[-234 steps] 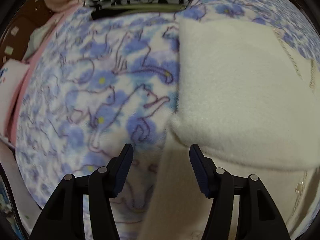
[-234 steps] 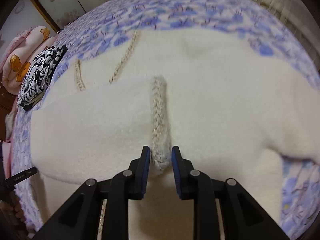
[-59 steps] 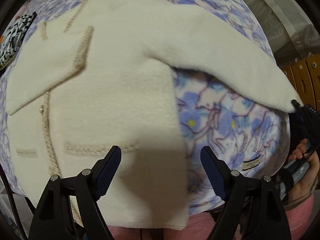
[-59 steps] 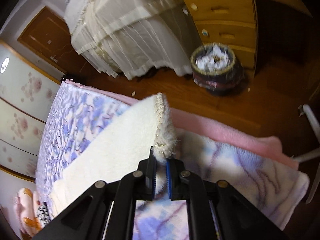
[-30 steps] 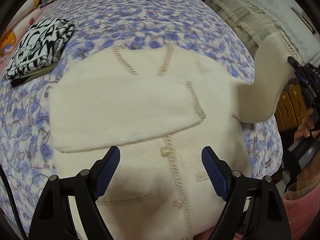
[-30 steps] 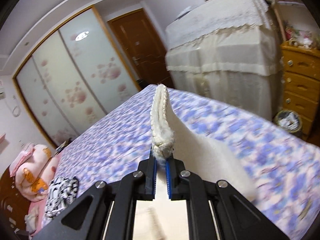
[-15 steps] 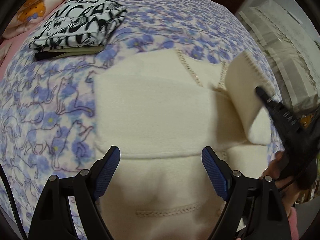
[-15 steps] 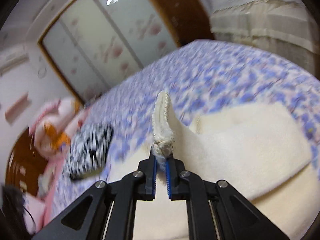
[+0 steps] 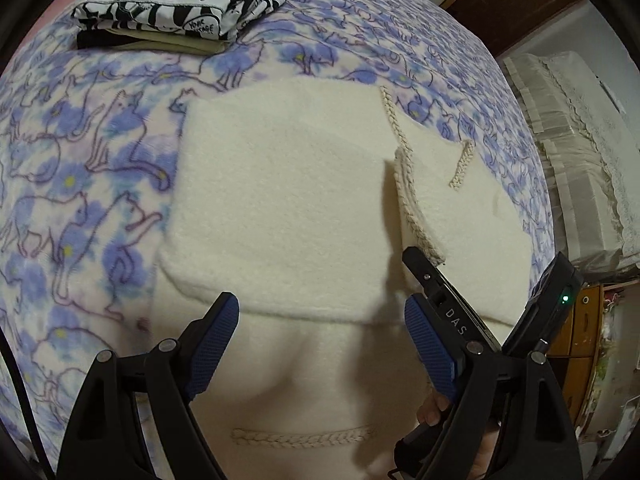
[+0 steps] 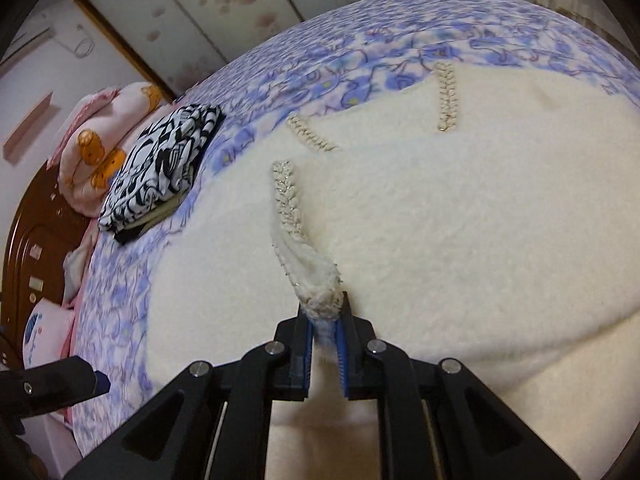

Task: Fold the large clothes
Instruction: 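Lift the sleeve with the right tool, fold it across the body, release, then grasp the folded cuff with the left tool and straighten it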

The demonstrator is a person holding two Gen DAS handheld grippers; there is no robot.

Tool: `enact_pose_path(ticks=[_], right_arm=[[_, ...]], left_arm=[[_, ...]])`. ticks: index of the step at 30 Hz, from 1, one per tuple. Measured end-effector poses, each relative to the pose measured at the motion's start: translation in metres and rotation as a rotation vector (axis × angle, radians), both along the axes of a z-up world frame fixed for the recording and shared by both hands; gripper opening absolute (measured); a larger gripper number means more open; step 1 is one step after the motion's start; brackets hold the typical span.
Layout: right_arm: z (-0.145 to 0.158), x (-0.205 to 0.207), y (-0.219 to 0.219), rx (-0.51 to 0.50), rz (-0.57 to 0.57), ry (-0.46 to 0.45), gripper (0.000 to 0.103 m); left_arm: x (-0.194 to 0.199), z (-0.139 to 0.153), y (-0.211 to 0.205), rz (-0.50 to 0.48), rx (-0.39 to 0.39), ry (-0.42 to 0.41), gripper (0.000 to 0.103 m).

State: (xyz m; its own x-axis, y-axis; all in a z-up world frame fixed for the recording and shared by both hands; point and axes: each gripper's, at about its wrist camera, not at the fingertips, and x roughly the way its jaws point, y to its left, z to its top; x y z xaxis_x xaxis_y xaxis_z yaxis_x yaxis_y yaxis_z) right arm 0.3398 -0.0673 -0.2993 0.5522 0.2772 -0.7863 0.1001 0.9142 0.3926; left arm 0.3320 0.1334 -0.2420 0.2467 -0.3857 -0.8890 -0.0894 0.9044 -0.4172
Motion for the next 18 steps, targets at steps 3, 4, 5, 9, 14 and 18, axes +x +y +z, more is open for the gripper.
enact_pose_path(ticks=[3,4,5,9,14,18], right_arm=[[0.01,-0.002,-0.005,0.032,0.043,-0.018,0.019],[0.014,-0.004,-0.007,0.045,0.06,-0.032,0.027],[0.018,-0.006,-0.008,0.045,0.077,-0.041,0.032],[0.035,-0.02,-0.022,0.014,0.11,-0.082,0.041],[0.038,-0.035,-0.057,-0.006,0.079,-0.078,0.041],[0.031,-0.042,-0.092,-0.014,0.054,-0.044,0.041]], left_arm=[[-0.003,0.004,-0.012,0.02,-0.021,-0.006,0.085],[-0.003,0.005,-0.016,0.029,-0.033,-0.008,0.085],[-0.003,0.006,-0.019,0.032,-0.046,-0.008,0.085],[-0.004,-0.002,-0.042,0.022,-0.093,-0.005,0.085],[0.004,-0.024,-0.071,0.042,-0.112,-0.025,0.085],[0.016,-0.044,-0.09,0.075,-0.066,-0.06,0.082]])
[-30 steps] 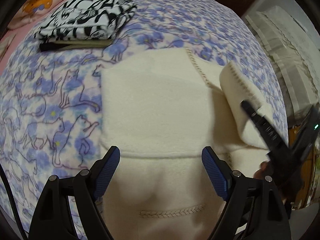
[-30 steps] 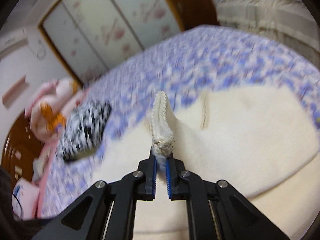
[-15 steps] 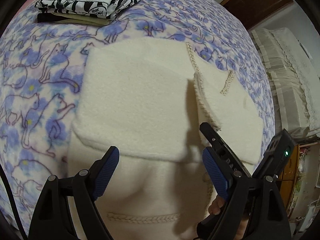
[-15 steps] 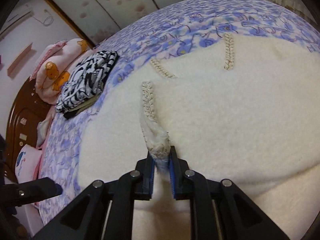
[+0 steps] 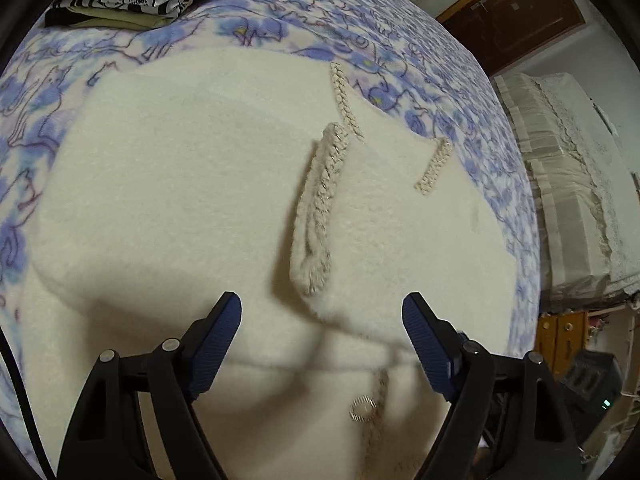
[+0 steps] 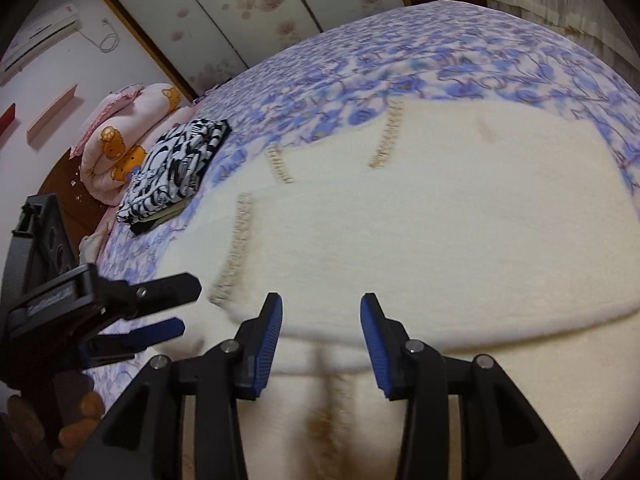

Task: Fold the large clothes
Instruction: 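Grasp the folded cuff with the left tool and straighten it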

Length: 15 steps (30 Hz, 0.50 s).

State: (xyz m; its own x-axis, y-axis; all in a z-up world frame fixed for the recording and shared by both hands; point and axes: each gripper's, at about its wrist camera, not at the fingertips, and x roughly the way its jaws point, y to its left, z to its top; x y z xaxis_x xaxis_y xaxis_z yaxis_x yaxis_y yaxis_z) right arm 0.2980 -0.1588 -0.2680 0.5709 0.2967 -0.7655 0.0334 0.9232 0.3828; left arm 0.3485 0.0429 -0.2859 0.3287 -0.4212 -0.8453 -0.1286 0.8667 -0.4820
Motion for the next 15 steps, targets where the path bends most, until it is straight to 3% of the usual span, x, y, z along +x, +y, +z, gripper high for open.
enact_pose_path(ticks=[2,4,6,8,12,15], right_arm=[[-0.002,-0.003,-0.015,-0.015,-0.012,0.001,0.041],[-0.004,-0.004,-0.031,-0.034,-0.026,0.006,0.041],[-0.007,-0.005,-0.045,-0.043,-0.037,0.017,0.041],[-0.01,-0.005,-0.058,-0.04,-0.049,0.024,0.04],[-0.01,-0.003,-0.075,-0.036,-0.054,0.034,0.031],[-0.007,0.001,-0.083,-0.026,-0.038,0.039,0.027]], left_arm=[[0.007,-0.01,-0.005,0.03,0.04,0.005,0.079],[0.013,-0.019,-0.009,0.047,0.045,0.028,0.057],[0.017,-0.026,-0.015,0.077,0.029,0.055,0.026],[0.018,-0.029,-0.023,0.099,0.002,0.077,0.011],[0.013,-0.013,-0.029,0.193,0.045,0.05,0.009],[0.008,0.012,-0.022,0.263,0.015,-0.008,0.009]])
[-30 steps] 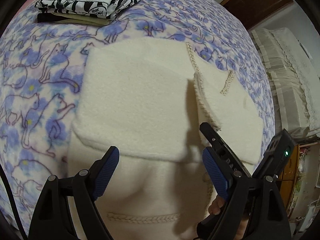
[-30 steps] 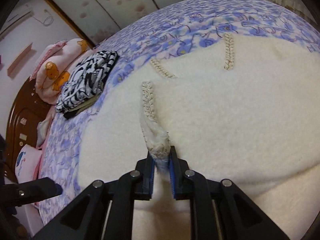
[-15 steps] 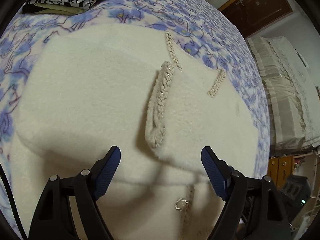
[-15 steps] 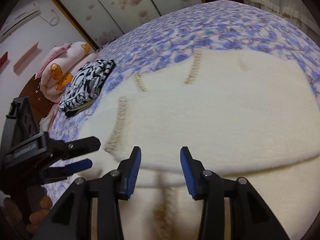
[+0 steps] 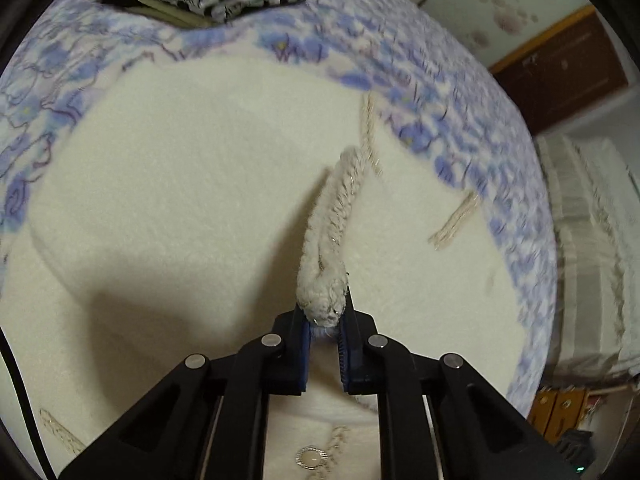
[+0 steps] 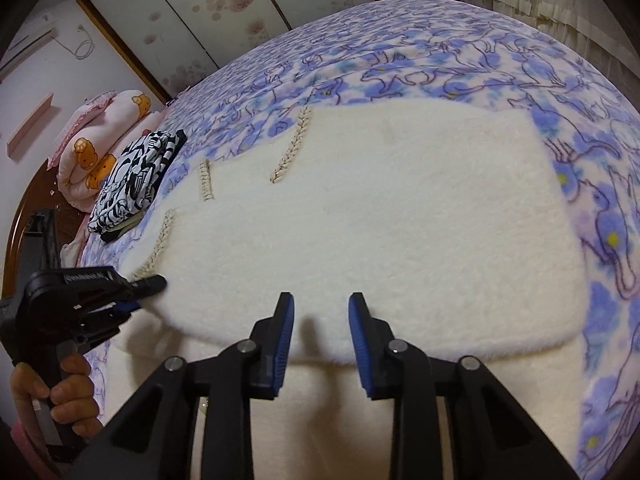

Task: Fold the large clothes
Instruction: 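Grasp the folded cuff with the left tool and straighten it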

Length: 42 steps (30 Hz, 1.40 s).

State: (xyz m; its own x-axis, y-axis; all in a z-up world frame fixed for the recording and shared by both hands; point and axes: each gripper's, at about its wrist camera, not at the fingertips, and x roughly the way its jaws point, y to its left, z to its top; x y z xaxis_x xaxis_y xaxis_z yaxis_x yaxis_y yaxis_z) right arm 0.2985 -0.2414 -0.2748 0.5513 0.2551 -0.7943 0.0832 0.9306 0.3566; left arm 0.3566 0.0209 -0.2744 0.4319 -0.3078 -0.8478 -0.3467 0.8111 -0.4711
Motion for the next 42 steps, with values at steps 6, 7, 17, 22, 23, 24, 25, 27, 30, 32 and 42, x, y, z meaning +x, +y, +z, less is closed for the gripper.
enact_pose_path(ticks=[6,7,17,22,23,24,25,27,30,32,42], right_arm=[[0.006,0.002,-0.01,0.001,0.031,-0.004,0.026],[0.005,0.003,-0.013,0.003,0.029,-0.001,0.021],[-0.03,0.004,-0.053,-0.049,0.052,0.086,0.0],[-0.029,-0.002,-0.09,-0.035,-0.022,0.087,0.0],[-0.029,-0.004,-0.096,-0.035,-0.036,0.089,0.0],[-0.029,-0.005,-0.1,-0.036,-0.043,0.091,0.0],[-0.029,-0.007,-0.104,-0.036,-0.051,0.093,0.0],[-0.031,-0.008,-0.108,-0.028,-0.056,0.096,0.0],[-0.031,-0.008,-0.112,-0.013,-0.049,0.101,0.0],[-0.03,-0.008,-0.114,-0.008,-0.052,0.105,0.0],[-0.03,-0.015,-0.131,-0.055,-0.09,0.125,0.0]], left_arm=[[0.005,0.025,0.012,0.036,0.2,-0.022,0.009],[0.008,0.021,0.016,0.039,0.18,-0.004,0.009],[0.005,-0.002,0.012,0.086,0.213,0.023,0.009],[0.01,-0.001,0.005,0.079,0.263,0.031,0.009],[0.013,-0.001,0.003,0.076,0.276,0.032,0.009],[0.015,-0.002,0.001,0.071,0.292,0.034,0.009],[0.017,-0.003,-0.002,0.065,0.311,0.039,0.009],[0.02,-0.005,-0.006,0.056,0.346,0.052,0.009],[0.022,-0.01,-0.011,0.053,0.377,0.071,0.009],[0.021,-0.012,-0.01,0.066,0.379,0.074,0.009],[0.02,-0.013,-0.015,0.05,0.394,0.088,0.009]])
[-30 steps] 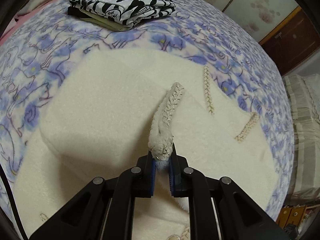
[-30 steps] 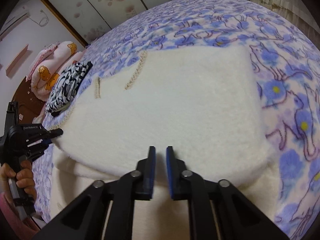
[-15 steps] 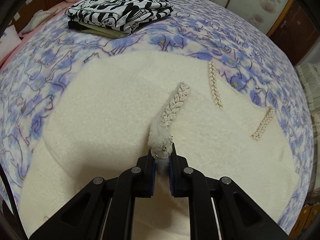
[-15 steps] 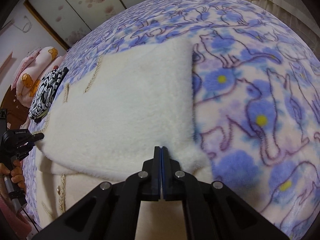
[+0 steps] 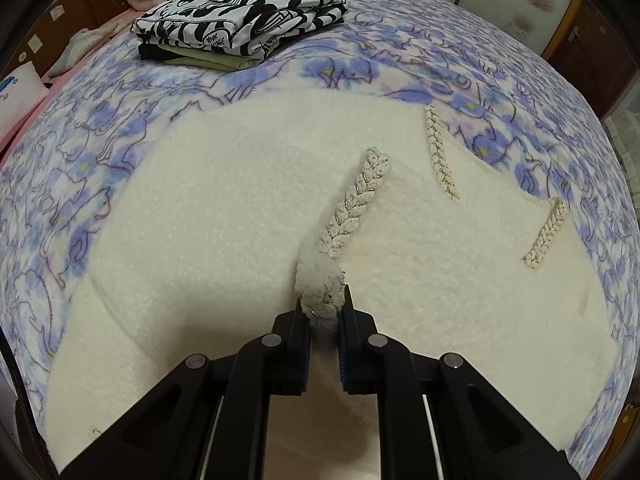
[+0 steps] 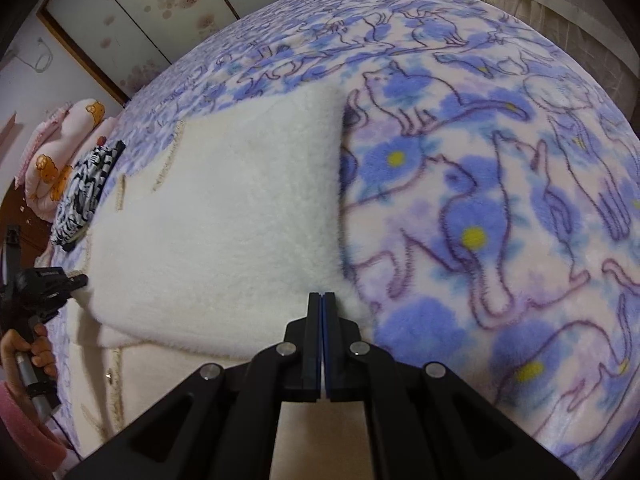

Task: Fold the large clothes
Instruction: 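Grasp the folded cuff with the left tool and straighten it, then open the left tool and withdraw it from the cuff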

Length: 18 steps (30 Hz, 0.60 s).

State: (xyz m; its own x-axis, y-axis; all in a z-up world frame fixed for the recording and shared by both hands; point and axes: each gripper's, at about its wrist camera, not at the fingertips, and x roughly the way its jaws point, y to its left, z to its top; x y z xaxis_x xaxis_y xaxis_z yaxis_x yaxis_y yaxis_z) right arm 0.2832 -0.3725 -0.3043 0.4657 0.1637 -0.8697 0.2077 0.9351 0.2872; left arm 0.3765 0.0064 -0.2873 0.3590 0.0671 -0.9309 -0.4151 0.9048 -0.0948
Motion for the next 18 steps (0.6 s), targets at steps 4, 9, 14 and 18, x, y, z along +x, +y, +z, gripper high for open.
enact_pose_path(ticks=[4,9,14,18], right_arm=[[-0.008,0.009,-0.003,-0.036,-0.025,0.016,0.0],[0.012,0.006,0.012,-0.113,0.0,-0.043,0.0],[0.04,0.005,0.047,-0.099,0.136,-0.191,0.0],[0.037,0.023,0.084,-0.012,0.241,-0.215,0.0]], left_arm=[[-0.007,0.005,-0.001,-0.014,-0.003,0.011,0.01],[-0.019,0.03,-0.012,-0.07,0.051,-0.005,0.013],[-0.034,0.06,-0.041,-0.174,0.142,-0.054,0.022],[-0.037,0.053,-0.076,-0.305,0.004,-0.041,0.022]])
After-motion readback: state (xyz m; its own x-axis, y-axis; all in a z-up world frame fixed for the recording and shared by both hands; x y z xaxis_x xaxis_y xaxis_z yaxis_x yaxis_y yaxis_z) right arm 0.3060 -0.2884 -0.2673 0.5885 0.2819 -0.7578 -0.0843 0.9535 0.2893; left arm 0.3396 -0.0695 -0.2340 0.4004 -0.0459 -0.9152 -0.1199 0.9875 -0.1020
